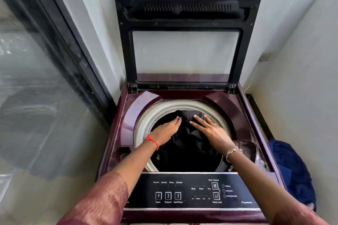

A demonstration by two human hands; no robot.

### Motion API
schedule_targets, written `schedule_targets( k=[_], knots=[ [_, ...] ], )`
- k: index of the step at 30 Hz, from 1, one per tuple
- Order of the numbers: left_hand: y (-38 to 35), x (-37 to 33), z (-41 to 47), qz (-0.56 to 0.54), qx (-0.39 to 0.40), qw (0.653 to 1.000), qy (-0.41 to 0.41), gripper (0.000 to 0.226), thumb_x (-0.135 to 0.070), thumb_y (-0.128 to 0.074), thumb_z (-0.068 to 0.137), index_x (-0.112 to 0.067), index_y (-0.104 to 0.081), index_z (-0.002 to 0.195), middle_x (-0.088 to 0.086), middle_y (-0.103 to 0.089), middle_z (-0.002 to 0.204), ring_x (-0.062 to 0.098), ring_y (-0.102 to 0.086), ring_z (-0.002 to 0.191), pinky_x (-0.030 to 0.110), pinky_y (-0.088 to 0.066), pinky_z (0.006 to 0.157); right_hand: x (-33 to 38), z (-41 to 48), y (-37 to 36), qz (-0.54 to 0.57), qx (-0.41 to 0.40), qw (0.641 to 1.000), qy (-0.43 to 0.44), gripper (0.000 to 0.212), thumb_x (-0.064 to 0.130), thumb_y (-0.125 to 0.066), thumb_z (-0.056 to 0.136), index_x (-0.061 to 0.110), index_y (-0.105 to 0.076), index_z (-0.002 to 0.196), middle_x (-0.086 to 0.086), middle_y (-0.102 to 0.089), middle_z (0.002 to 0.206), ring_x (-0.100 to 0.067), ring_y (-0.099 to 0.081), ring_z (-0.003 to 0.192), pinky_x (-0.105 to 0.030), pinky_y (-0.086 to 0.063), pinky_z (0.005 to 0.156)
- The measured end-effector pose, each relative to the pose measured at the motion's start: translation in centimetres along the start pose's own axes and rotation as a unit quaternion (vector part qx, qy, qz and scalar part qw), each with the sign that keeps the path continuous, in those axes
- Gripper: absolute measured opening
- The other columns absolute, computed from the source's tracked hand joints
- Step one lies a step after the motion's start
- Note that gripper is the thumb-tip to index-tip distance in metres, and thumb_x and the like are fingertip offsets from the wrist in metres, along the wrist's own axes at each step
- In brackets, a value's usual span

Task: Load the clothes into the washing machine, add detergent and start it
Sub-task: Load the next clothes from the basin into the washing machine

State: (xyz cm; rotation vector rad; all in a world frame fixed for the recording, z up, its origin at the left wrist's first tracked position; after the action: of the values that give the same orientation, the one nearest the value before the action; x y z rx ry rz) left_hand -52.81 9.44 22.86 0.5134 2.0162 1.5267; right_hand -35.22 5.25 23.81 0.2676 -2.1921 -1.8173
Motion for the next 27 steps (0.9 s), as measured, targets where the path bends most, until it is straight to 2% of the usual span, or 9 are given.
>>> schedule_targets(
  k=[3,6,8,11,13,15,21,24,27],
  knots=[
    [-2.5,0.7,1.3,0.046,0.056,0.997,-0.036,0.075,0.021,-0.032,0.084,-0.003,-0.005,0.149,0.014,-0.009,0.157,0.024,-0.026,0.142,0.031,-0.03,0.113,-0.8,1.3,-2.0,-0.006,0.046,0.999,-0.004,0.074,-0.007,-0.034,0.09,0.033,-0.009,0.147,0.006,0.002,0.158,-0.025,-0.005,0.145,-0.041,-0.036,0.109],
    [-4.8,1.4,2.6,0.076,0.093,0.991,-0.05,0.068,0.016,-0.031,0.088,-0.004,-0.01,0.149,0.013,-0.012,0.157,0.025,-0.033,0.139,0.038,-0.039,0.107,-1.5,3.0,-4.2,-0.012,0.088,0.996,-0.001,0.077,-0.009,-0.035,0.089,0.03,-0.004,0.148,0.002,0.004,0.158,-0.027,-0.005,0.145,-0.04,-0.034,0.11],
    [-5.7,1.6,3.1,0.084,0.121,0.988,-0.047,0.064,0.011,-0.033,0.09,-0.005,-0.011,0.148,0.01,-0.013,0.157,0.024,-0.028,0.141,0.041,-0.039,0.107,-1.6,3.7,-5.7,-0.001,0.142,0.99,0.001,0.081,-0.008,-0.041,0.088,0.027,0.0,0.148,0.0,0.006,0.158,-0.028,-0.005,0.145,-0.041,-0.032,0.111],
    [-7.1,1.9,3.6,0.089,0.181,0.979,-0.04,0.069,-0.006,-0.048,0.092,-0.008,-0.008,0.149,0.006,-0.009,0.159,0.022,-0.015,0.145,0.039,-0.027,0.114,-2.0,4.2,-8.4,0.017,0.259,0.966,0.011,0.1,0.015,-0.068,0.08,0.029,0.004,0.147,0.001,0.008,0.158,-0.028,-0.005,0.145,-0.045,-0.029,0.113],
    [-7.8,1.9,3.4,0.076,0.214,0.973,-0.031,0.076,-0.018,-0.054,0.092,-0.011,-0.005,0.15,0.003,-0.006,0.159,0.021,-0.009,0.146,0.04,-0.018,0.116,-2.1,4.1,-9.4,0.017,0.307,0.951,0.016,0.107,0.024,-0.074,0.075,0.03,0.004,0.147,0.004,0.007,0.158,-0.027,-0.004,0.145,-0.046,-0.025,0.114],
    [-8.0,1.9,3.5,0.037,0.22,0.975,-0.019,0.077,-0.026,-0.055,0.091,-0.014,-0.008,0.15,0.001,-0.008,0.159,0.019,-0.008,0.146,0.042,-0.015,0.117,-2.2,4.3,-9.4,0.024,0.317,0.948,0.019,0.105,0.026,-0.074,0.076,0.026,0.003,0.148,0.004,0.003,0.158,-0.025,-0.004,0.145,-0.043,-0.023,0.116],
    [-5.6,0.3,5.2,-0.065,0.093,0.994,0.001,0.067,-0.04,-0.058,0.088,-0.015,-0.032,0.144,0.003,-0.036,0.15,0.016,-0.032,0.138,0.033,-0.03,0.112,-3.6,4.4,-6.7,0.055,0.242,0.968,-0.022,0.085,0.03,-0.063,0.085,0.018,-0.008,0.148,0.0,-0.002,0.158,-0.021,-0.004,0.145,-0.042,-0.015,0.118],
    [-2.5,-2.3,6.8,-0.109,0.018,0.994,-0.011,0.054,-0.037,-0.053,0.091,-0.016,-0.039,0.14,0.002,-0.043,0.145,0.017,-0.04,0.133,0.03,-0.035,0.106,-5.1,3.3,-3.2,0.094,0.124,0.985,-0.071,0.071,0.023,-0.059,0.087,0.013,-0.02,0.146,-0.003,-0.007,0.157,-0.019,-0.008,0.145,-0.038,-0.011,0.116],
    [0.5,-6.2,9.0,-0.135,-0.062,0.988,-0.049,0.047,-0.032,-0.053,0.091,-0.015,-0.046,0.135,0.002,-0.049,0.139,0.019,-0.046,0.128,0.032,-0.038,0.102,-7.0,0.8,0.6,0.15,-0.026,0.98,-0.128,0.057,0.013,-0.059,0.086,0.006,-0.036,0.138,-0.012,-0.024,0.152,-0.025,-0.023,0.141,-0.036,-0.02,0.114]
  ],
)
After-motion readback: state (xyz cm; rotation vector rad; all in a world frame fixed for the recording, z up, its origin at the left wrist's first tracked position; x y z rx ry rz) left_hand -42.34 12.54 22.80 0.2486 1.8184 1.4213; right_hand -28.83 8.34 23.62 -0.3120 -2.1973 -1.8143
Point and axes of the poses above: each hand's wrist, its own z-axis towards the middle knuckle, its own y-axis out of the back of the hand, x = y × z, the point moved 3 cm from there along z, towards the middle knuckle
